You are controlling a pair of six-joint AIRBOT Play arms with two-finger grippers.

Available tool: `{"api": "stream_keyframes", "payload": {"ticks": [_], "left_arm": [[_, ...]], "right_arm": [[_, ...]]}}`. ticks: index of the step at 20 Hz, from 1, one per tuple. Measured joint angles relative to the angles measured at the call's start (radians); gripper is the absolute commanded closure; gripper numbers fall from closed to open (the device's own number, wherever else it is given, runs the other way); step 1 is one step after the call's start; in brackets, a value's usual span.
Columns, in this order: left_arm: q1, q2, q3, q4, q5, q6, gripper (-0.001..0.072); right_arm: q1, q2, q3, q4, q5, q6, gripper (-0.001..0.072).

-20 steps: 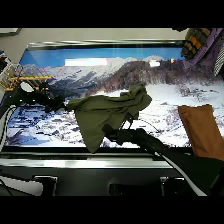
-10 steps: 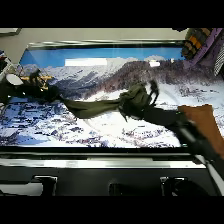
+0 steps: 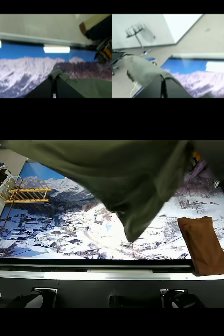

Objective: Fold the clothes and pants, and hang the long-sleeved shirts on hangers.

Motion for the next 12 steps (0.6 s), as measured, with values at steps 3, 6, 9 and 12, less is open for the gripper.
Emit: {"api": "stream_keyframes", "payload": {"ticks": [3,6,9,12], "left_arm": [[0.000,0.093,0.029,0.000,0.045,-0.003,0.0694],[0.000,0.112,0.039,0.018,0.049,-0.048,0.0694],[0.000,0.059,0.040,0.054,0.019,-0.091,0.0694],[-0.001,-0.057,0.012,0.080,-0.023,-0.111,0.0694]], "right_arm": [[-0.005,0.013,0.100,-0.103,-0.024,0.062,0.0685],[-0.006,-0.011,0.137,-0.282,-0.063,0.192,0.0685],[-0.006,-0.106,0.151,-0.439,-0.136,0.318,0.0686],[-0.010,-0.294,0.155,-0.500,-0.202,0.396,0.0684]]}}
